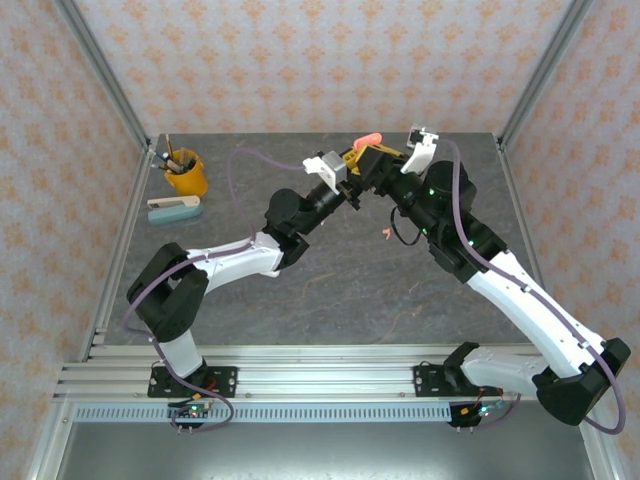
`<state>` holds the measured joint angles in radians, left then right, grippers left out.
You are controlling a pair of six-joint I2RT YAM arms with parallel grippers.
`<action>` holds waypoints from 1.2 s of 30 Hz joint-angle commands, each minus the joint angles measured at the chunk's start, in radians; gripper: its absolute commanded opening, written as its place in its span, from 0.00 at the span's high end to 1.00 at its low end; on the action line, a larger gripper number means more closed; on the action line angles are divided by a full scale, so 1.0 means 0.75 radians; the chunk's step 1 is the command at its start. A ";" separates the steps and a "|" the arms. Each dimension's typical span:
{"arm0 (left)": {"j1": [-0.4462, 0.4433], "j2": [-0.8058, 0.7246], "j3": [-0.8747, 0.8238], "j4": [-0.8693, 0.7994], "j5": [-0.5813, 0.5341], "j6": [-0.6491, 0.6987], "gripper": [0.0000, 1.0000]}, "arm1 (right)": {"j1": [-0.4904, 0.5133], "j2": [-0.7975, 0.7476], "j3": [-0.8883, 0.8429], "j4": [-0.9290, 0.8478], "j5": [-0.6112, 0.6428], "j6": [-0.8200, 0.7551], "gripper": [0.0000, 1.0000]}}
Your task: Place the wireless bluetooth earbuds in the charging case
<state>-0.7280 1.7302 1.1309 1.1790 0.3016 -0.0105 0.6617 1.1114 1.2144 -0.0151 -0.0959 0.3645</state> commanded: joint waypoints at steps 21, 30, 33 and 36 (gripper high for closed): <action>-0.009 -0.012 0.029 0.097 -0.056 -0.023 1.00 | 0.026 0.057 0.105 -0.183 0.035 0.022 0.38; -0.011 -0.014 0.002 0.105 -0.071 -0.035 1.00 | 0.026 0.064 0.181 -0.210 0.083 0.010 0.28; -0.011 -0.016 -0.006 0.101 -0.077 -0.031 1.00 | 0.018 0.058 0.214 -0.252 0.091 0.013 0.28; -0.011 -0.018 -0.014 0.096 -0.081 -0.029 1.00 | -0.003 0.040 0.242 -0.313 0.097 0.045 0.28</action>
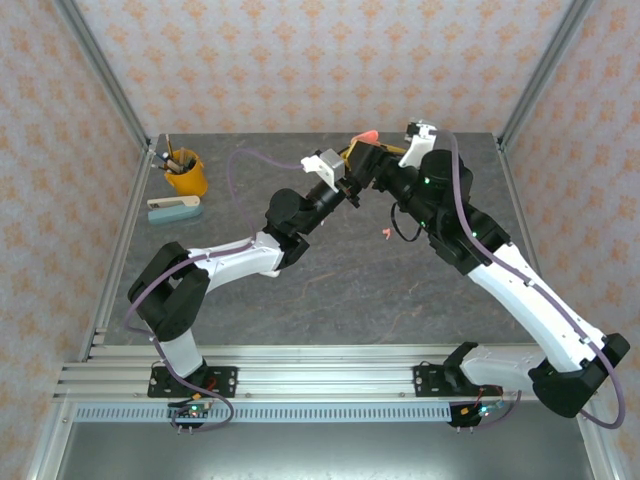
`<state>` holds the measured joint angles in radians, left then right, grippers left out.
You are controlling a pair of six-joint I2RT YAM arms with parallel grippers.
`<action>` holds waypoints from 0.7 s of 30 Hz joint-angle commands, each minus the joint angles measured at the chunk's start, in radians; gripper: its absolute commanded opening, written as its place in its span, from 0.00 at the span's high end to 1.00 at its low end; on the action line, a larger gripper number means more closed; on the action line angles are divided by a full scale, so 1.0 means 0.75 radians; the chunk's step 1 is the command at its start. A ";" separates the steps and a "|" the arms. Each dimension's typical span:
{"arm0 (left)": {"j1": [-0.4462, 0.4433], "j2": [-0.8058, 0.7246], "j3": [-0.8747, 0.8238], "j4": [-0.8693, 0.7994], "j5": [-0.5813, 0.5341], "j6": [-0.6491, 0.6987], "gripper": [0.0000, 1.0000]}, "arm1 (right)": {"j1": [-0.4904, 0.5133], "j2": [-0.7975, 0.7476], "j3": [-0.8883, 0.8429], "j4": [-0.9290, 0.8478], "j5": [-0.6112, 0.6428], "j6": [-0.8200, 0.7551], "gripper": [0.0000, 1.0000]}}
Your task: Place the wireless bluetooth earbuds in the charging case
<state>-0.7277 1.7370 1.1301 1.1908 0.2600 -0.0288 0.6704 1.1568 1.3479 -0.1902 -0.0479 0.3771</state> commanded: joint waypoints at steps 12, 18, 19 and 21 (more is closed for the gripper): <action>-0.009 -0.034 -0.055 0.043 -0.008 0.012 1.00 | -0.072 0.020 0.338 -0.604 -0.095 0.159 0.51; -0.009 -0.022 -0.059 0.034 -0.001 0.006 1.00 | -0.072 0.081 0.350 -0.695 -0.243 0.125 0.49; -0.010 -0.021 -0.059 0.032 0.000 0.004 1.00 | -0.072 0.085 0.350 -0.705 -0.236 0.103 0.47; -0.010 -0.019 -0.059 0.025 0.005 0.002 1.00 | -0.072 0.093 0.344 -0.714 -0.220 0.066 0.44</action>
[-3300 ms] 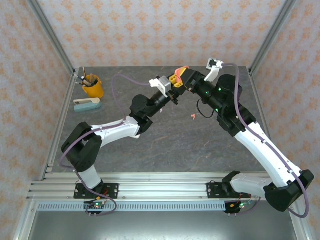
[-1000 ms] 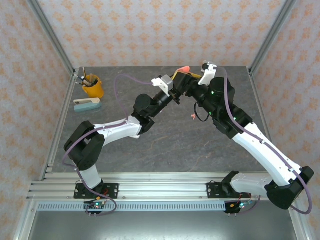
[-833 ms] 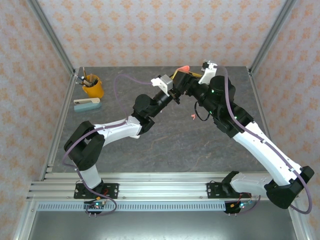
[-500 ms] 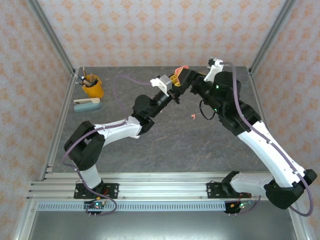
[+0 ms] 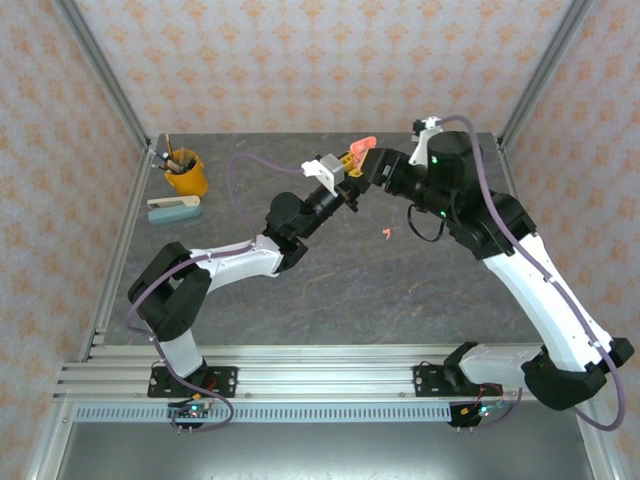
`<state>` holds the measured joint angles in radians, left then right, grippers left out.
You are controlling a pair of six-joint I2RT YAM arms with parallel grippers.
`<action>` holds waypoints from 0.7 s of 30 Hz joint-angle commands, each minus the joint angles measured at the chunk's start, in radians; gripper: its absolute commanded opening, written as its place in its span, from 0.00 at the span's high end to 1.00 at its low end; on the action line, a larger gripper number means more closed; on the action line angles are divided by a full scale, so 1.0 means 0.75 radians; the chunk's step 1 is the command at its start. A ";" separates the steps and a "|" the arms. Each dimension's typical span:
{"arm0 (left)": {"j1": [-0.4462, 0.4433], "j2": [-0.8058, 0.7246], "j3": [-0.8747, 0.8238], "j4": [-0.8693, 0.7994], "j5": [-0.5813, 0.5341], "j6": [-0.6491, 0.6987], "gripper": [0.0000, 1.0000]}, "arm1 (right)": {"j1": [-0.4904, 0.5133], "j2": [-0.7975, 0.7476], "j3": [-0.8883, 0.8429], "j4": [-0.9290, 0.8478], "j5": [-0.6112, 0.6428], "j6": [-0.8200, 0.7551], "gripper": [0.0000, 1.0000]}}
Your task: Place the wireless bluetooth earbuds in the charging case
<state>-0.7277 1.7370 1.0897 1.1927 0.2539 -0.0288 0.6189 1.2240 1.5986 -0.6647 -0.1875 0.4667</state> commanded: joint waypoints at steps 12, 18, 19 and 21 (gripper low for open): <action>-0.009 -0.009 -0.017 -0.003 0.015 0.000 1.00 | -0.003 0.069 0.020 -0.074 0.004 -0.116 0.40; -0.009 0.011 -0.017 0.001 0.017 -0.007 1.00 | -0.003 0.030 0.041 -0.091 0.069 -0.130 0.40; -0.009 0.013 -0.019 0.009 0.020 -0.011 1.00 | -0.003 0.024 0.045 -0.101 0.089 -0.135 0.40; -0.010 0.018 -0.029 0.016 0.022 -0.017 1.00 | -0.003 0.011 0.045 -0.116 0.132 -0.139 0.39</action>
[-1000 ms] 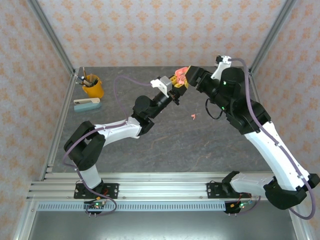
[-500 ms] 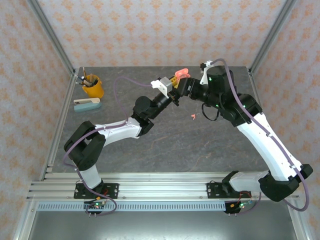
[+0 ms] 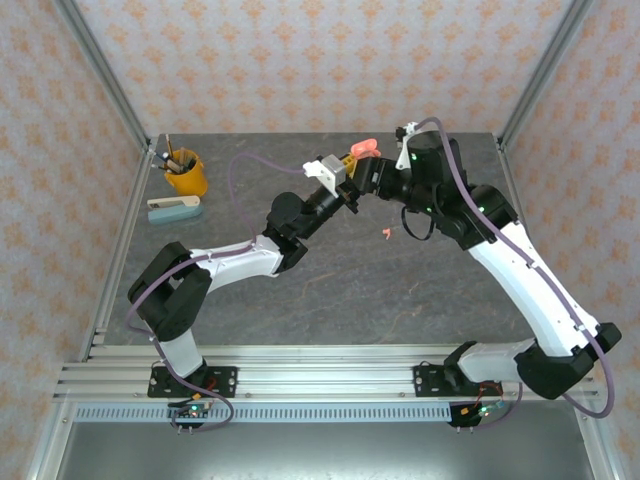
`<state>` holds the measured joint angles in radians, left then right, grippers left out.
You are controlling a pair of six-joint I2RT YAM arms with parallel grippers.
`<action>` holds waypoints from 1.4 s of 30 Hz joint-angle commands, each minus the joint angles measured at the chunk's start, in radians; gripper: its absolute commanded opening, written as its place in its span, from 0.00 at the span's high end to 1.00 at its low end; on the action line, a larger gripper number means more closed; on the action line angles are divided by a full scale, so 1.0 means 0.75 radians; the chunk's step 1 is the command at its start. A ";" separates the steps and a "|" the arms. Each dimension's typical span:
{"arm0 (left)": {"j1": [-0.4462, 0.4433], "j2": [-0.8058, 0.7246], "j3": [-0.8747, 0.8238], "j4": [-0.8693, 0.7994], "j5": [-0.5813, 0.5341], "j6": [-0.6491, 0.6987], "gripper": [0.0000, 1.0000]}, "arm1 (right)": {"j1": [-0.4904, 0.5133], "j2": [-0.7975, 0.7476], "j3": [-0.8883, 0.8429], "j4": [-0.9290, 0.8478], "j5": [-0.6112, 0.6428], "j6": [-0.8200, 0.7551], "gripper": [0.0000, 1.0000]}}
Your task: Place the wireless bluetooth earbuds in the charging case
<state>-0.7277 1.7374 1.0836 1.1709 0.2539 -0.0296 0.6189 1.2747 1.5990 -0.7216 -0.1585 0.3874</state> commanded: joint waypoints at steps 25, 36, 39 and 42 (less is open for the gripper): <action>-0.009 0.111 -0.238 0.189 0.070 -0.022 1.00 | -0.001 -0.084 -0.257 0.061 0.039 0.137 0.53; -0.009 0.142 -0.210 0.184 0.082 -0.040 1.00 | 0.001 -0.049 -0.308 0.098 0.042 0.130 0.53; -0.009 0.146 -0.205 0.185 0.085 -0.042 1.00 | 0.001 -0.035 -0.310 0.107 0.036 0.126 0.53; -0.011 0.152 -0.199 0.184 0.086 -0.045 1.00 | 0.003 -0.021 -0.309 0.117 0.027 0.124 0.53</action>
<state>-0.7277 1.8404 0.9127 1.2476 0.3065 -0.0559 0.6189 1.2461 1.3716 -0.6613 -0.1314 0.4789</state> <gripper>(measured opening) 0.203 0.474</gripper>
